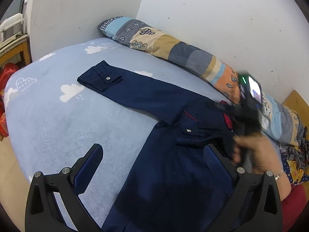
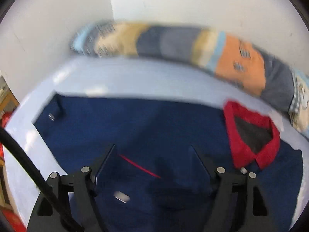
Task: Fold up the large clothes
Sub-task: 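Fold the held sleeve across the jacket front with the right gripper, release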
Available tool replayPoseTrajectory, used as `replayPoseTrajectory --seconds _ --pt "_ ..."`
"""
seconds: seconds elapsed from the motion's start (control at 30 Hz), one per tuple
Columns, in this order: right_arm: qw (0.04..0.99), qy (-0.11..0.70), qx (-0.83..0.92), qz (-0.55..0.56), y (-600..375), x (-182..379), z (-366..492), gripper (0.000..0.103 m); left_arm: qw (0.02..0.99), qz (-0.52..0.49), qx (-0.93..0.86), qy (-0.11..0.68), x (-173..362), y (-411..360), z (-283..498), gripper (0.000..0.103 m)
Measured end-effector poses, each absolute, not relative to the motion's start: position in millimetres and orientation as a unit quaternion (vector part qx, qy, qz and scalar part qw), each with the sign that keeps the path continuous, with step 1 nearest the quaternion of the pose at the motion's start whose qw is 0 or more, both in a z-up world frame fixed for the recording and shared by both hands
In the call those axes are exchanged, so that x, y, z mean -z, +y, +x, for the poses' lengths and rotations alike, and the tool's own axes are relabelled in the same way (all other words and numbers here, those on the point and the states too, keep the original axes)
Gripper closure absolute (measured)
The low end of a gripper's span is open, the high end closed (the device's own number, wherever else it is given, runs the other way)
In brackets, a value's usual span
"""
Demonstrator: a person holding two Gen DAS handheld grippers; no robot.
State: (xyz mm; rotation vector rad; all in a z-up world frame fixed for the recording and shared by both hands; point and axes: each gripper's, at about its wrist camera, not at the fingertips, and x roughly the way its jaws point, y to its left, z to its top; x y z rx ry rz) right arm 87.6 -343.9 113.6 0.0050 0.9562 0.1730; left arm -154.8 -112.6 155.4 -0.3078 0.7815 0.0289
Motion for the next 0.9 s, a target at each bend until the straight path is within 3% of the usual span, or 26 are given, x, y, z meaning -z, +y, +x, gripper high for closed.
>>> replayPoseTrajectory --seconds 0.03,0.1,0.23,0.33,0.43,0.57,0.67,0.8,0.9 --pt "0.880 0.469 -0.073 0.003 -352.8 -108.7 85.1 0.050 0.911 -0.155 -0.012 0.382 -154.7 -111.3 -154.2 0.000" --pt "0.867 0.493 -0.060 0.020 -393.7 -96.4 76.5 0.064 0.908 -0.163 -0.007 0.386 -153.7 -110.6 -153.7 0.000" --pt "0.866 0.497 -0.064 -0.007 -421.6 -90.6 49.4 0.064 0.908 -0.158 -0.002 0.388 -152.5 -118.9 -152.7 0.000" --pt "0.819 0.561 -0.091 -0.086 -404.5 -50.2 27.5 0.065 0.907 -0.150 0.002 0.394 -149.3 -124.8 -152.0 0.000" --pt "0.803 0.580 -0.108 -0.082 -409.8 -64.9 25.8 0.065 0.907 -0.146 -0.005 0.395 -147.4 -124.0 -150.7 0.000" --pt "0.848 0.512 -0.106 -0.090 -414.4 -116.3 38.8 0.063 0.904 -0.156 -0.010 0.397 -145.3 -121.2 -148.7 0.000" --pt "0.839 0.512 -0.174 -0.057 -394.1 -119.0 59.0 0.058 0.907 -0.145 -0.009 0.396 -145.9 -123.3 -148.7 0.000" --pt "0.823 0.521 -0.223 -0.047 -363.0 -104.4 76.9 0.039 0.908 -0.143 -0.010 0.395 -146.4 -119.7 -148.0 0.000" --pt "0.816 0.517 -0.235 -0.106 -331.8 -98.6 67.2 0.033 0.904 -0.153 -0.014 0.398 -144.6 -112.0 -146.7 0.000"
